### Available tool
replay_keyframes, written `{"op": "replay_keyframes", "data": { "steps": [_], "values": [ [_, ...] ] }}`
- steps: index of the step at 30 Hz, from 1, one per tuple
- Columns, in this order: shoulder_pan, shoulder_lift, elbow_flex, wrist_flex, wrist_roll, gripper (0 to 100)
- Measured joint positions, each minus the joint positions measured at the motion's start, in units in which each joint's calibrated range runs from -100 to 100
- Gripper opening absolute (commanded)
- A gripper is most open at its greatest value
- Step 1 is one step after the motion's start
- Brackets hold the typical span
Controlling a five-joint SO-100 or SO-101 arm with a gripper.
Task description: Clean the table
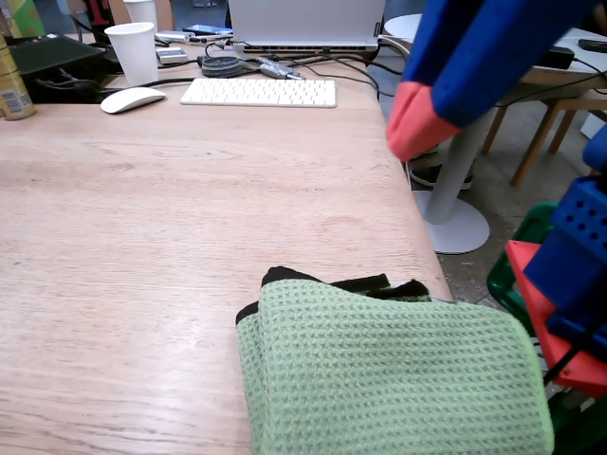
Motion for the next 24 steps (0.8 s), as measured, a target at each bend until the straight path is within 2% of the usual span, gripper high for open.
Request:
{"op": "replay_keyframes", "data": {
  "steps": [7, 9, 12, 14, 17, 21, 24],
  "values": [
    [0.0, 0.0, 0.0, 0.0, 0.0, 0],
    [-0.2, 0.0, 0.0, 0.0, 0.0, 9],
    [-1.0, 0.0, 0.0, -0.2, 0.0, 31],
    [-0.5, 0.2, 0.0, -0.2, 0.0, 39],
    [0.4, 3.5, -0.1, -0.2, 0.0, 40],
    [0.4, 16.8, 0.0, -0.2, 0.0, 40],
    [0.4, 18.0, 6.0, -0.3, 0.0, 41]
  ]
}}
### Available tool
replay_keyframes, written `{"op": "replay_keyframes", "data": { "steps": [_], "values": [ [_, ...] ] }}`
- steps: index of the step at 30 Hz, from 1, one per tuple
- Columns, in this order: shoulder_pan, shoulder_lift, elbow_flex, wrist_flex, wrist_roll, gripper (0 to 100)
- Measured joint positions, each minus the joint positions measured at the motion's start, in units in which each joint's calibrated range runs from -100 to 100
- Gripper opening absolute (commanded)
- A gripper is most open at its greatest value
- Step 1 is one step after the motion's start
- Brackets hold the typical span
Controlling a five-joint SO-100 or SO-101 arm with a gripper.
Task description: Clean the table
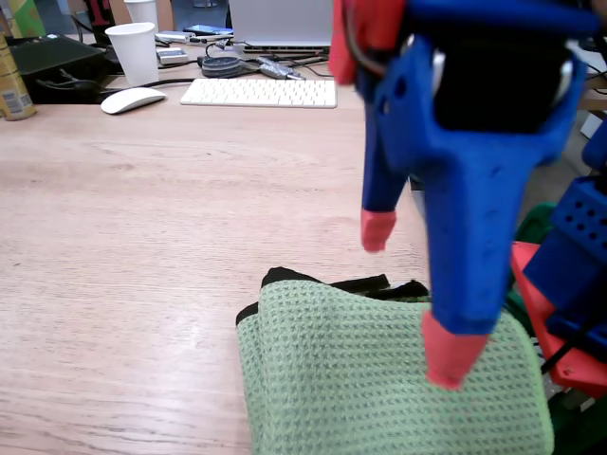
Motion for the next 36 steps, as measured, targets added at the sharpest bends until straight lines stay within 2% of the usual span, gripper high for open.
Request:
{"op": "replay_keyframes", "data": {
  "steps": [6, 12, 17, 23, 27, 29, 33, 34, 36],
  "values": [
    [0.0, -4.5, 12.5, -5.0, 0.1, 41],
    [0.0, -14.0, 35.6, -25.4, 3.8, 41],
    [9.6, -6.4, 38.1, -37.3, 4.0, 40],
    [8.7, -3.4, 38.1, -38.5, 4.0, 40],
    [-0.3, -4.8, 41.8, -38.5, 4.0, 40],
    [-1.8, -5.7, 42.7, -38.5, 4.0, 34],
    [-3.1, -6.3, 42.7, -38.3, 4.0, 4],
    [-3.2, -6.6, 42.7, -37.9, 4.0, 0],
    [-3.3, -6.4, 42.1, -37.8, 4.0, 0]
  ]
}}
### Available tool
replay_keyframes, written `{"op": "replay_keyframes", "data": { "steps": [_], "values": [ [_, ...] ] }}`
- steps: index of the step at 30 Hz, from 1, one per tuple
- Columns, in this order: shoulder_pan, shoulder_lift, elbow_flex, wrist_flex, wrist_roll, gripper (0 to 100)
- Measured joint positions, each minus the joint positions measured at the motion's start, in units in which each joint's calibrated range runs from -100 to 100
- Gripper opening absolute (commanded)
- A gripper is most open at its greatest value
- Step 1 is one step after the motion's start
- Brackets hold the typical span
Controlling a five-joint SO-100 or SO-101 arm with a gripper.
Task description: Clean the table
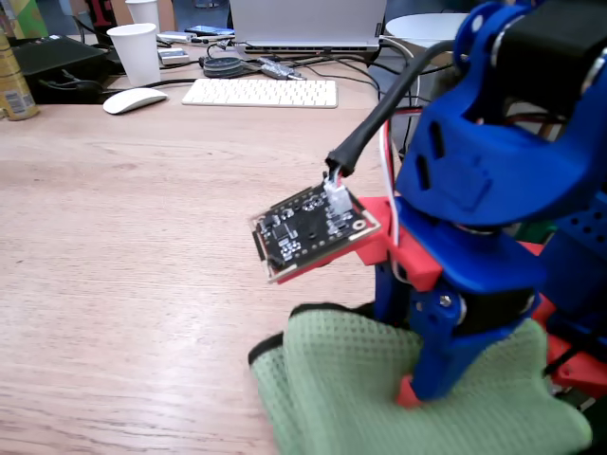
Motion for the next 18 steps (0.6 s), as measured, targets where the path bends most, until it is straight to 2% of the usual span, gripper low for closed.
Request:
{"op": "replay_keyframes", "data": {
  "steps": [8, 11, 14, 18],
  "values": [
    [3.2, 0.9, 2.1, 1.2, 0.0, 0],
    [10.9, 2.8, 1.8, 1.9, 0.8, 0],
    [15.3, 2.8, 1.8, 2.0, 4.3, 0],
    [31.0, 2.8, 1.8, 2.3, 6.9, 0]
  ]
}}
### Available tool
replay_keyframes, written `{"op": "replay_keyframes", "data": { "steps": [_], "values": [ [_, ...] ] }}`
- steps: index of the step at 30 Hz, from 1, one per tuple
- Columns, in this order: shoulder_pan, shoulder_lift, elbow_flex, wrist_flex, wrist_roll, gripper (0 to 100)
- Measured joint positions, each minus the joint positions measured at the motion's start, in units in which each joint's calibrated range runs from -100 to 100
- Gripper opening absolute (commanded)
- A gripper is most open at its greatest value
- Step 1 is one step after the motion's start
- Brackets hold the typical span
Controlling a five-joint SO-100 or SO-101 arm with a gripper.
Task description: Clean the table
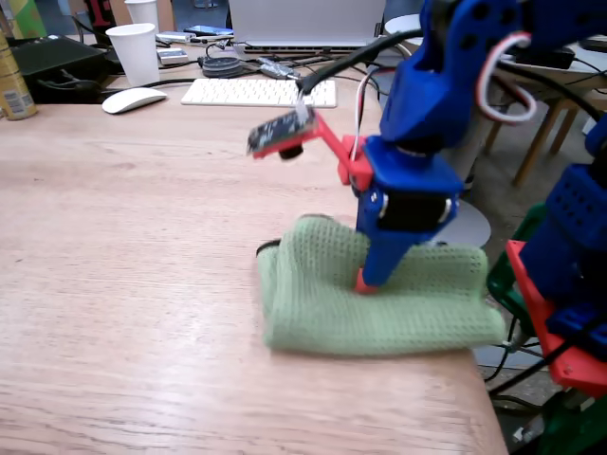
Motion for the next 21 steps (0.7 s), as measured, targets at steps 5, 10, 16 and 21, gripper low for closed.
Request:
{"op": "replay_keyframes", "data": {
  "steps": [5, 10, 16, 21],
  "values": [
    [19.7, 0.0, 0.0, 0.0, 5.6, 0],
    [35.9, 1.9, -2.4, 0.6, 10.9, 0],
    [50.2, 21.5, -28.0, 0.7, 11.3, 0],
    [59.3, 36.5, -48.6, 0.7, 12.0, 0]
  ]
}}
